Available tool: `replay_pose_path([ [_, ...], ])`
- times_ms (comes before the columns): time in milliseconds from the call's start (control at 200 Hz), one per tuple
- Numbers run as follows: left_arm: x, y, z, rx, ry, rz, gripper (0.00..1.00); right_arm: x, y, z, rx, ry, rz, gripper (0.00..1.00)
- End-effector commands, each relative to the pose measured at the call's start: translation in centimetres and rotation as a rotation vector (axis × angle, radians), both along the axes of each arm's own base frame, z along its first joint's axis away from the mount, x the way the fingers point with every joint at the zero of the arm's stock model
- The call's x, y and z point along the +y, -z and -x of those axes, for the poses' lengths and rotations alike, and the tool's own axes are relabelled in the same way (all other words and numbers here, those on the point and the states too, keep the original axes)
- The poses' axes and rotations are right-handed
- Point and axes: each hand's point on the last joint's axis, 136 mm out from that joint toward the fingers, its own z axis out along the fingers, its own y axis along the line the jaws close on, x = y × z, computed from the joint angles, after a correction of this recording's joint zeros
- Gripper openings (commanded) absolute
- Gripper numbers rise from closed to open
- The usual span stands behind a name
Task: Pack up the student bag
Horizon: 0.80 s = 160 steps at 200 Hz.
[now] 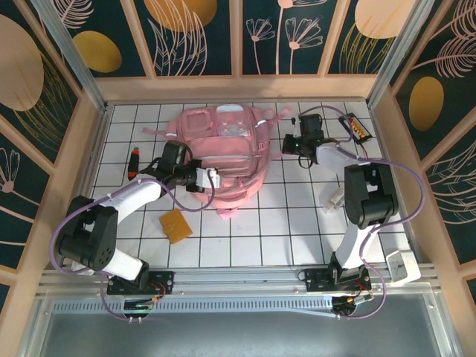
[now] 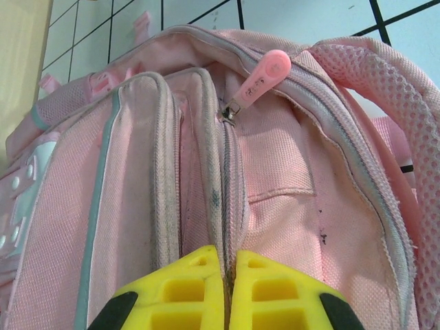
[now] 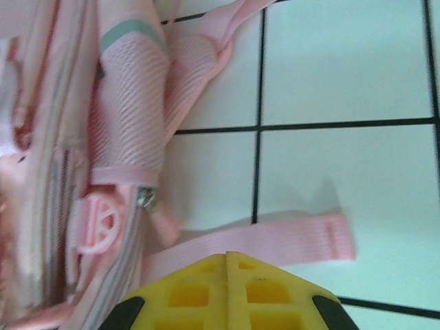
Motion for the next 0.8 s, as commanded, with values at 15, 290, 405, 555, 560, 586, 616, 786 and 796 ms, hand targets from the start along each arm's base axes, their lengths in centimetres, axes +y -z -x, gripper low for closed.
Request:
replay_pose_path([
  [15,-0.3,-2.9,-1.3,-0.065,-0.021,0.078,0.00,3.5,-1.9,4.5,0.035,-0.162,-0.112,0.00],
  [290,-2.2,-5.8,-1.0,-0.020,0.044,0.208,0.00,13.7,-6.3,12.9,0.164,-0.543,-0.302,0.35],
  [405,-2.5,-7.3,-0.7,-0.009,0.070,0.275,0.00,14.7,-3.7,14.1,0.230,-0.594,-0.194,0.39],
  [555,-2.6,-8.0,-0.8,0.007,0.079,0.305,0.00,14.2,-1.5,13.9,0.254,-0.583,-0.068,0.40],
  [560,-2.6,-8.0,-0.8,0.008,0.080,0.307,0.00,14.2,-1.5,13.9,0.253,-0.583,-0.065,0.41],
  [586,-2.6,-8.1,-0.8,0.010,0.080,0.310,0.00,14.1,-1.4,13.8,0.250,-0.580,-0.055,0.41],
  [616,-2.6,-8.2,-0.8,0.011,0.082,0.314,0.00,14.0,-1.2,13.8,0.245,-0.578,-0.044,0.42],
  [786,-2.5,-8.2,-0.6,0.027,0.086,0.327,0.00,14.0,-1.0,14.3,0.234,-0.616,-0.053,0.47],
  [796,-2.4,-8.1,-0.5,0.028,0.085,0.327,0.00,14.0,-1.0,14.5,0.237,-0.621,-0.058,0.47],
])
